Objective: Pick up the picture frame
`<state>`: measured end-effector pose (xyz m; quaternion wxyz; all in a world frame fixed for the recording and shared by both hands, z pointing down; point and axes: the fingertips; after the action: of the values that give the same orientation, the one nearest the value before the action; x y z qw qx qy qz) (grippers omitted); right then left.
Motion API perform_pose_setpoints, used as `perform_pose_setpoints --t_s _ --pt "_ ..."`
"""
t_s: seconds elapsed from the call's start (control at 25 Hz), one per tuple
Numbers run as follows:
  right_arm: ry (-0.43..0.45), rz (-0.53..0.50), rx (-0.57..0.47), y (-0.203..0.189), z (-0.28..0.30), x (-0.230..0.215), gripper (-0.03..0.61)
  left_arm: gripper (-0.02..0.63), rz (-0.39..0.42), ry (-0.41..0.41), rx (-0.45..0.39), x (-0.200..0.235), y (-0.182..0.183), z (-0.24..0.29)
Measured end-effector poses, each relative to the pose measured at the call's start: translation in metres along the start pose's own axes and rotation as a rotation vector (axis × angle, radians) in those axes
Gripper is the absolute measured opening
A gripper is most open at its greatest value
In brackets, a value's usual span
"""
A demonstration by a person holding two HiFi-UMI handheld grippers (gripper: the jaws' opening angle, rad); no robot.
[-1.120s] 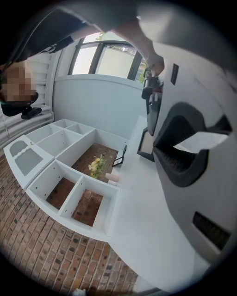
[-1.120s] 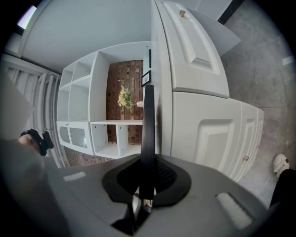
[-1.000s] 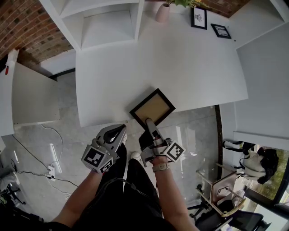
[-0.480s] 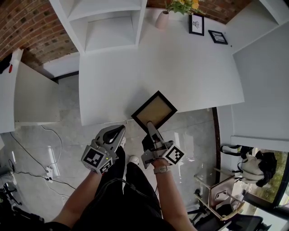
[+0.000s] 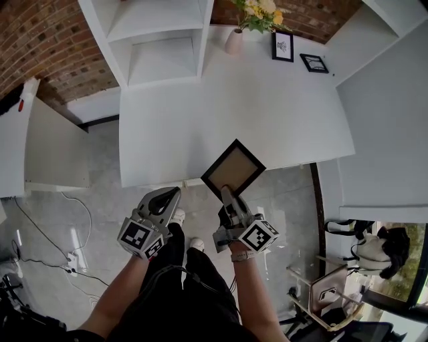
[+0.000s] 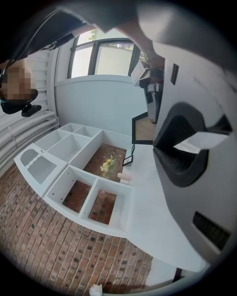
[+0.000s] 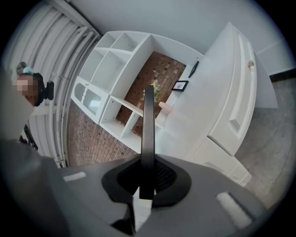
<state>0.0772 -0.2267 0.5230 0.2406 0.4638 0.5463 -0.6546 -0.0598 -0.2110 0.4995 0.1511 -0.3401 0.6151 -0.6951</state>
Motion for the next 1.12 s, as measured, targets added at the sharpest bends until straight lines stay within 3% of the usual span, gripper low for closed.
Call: perform_pose_setpoints --t_s 0.52,1.12 --pt "0.055 -0.273 -0.023 0.032 -0.023 0.028 0.025 0.006 0.043 0.030 -0.060 -0.011 0.027 -0.006" --pt "0.108 -0.433 -0.041 0.044 -0.046 0.055 0.025 0.006 0.074 0.096 -0.135 -0.014 0.056 -0.026"
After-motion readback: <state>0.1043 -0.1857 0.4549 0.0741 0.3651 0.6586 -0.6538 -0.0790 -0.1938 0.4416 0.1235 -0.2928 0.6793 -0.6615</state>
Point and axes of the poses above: the fingertips, and each gripper's own axes: z forward along the fingers, x to its left, y out of its top, and after that the axes turned 12 degrees about -x, right-handed
